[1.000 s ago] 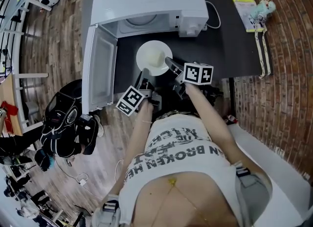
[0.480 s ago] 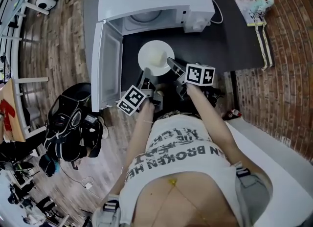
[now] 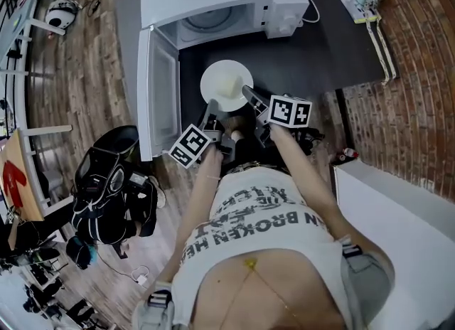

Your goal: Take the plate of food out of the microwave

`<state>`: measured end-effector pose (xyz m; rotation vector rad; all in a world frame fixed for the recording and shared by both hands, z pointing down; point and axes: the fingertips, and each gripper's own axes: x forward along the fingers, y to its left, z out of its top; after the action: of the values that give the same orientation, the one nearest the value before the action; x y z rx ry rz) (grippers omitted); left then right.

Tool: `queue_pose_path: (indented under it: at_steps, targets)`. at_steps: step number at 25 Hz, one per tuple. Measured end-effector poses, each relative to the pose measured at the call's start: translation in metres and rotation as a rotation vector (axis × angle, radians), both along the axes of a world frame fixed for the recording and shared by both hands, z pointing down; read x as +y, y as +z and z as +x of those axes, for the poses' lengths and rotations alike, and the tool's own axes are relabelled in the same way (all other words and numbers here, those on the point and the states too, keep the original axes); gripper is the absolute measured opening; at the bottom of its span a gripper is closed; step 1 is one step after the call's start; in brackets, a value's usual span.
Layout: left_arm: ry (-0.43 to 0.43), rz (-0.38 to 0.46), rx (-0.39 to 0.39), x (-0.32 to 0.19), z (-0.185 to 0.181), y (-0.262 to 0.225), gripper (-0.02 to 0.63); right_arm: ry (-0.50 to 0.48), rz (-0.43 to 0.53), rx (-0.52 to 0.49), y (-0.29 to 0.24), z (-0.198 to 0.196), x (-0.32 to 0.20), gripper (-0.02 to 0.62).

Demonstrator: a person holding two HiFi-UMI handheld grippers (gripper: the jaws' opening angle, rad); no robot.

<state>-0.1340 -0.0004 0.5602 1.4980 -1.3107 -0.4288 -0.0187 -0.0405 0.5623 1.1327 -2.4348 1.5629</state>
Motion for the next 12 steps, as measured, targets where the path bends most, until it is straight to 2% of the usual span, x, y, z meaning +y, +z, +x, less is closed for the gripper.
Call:
queue_pose_path:
  at_steps: [7,12]
  targets:
    - [-0.011,0.002,-0.004,0.003,0.004,-0.001,0.04,-0.01,0.001,0.0,-0.001,0.003,0.001,0.066]
    - [-0.043,0.008,0.009,-0.001,0.022,-0.007,0.04,-0.043,0.006,0.021,-0.009,0.02,-0.007,0.064]
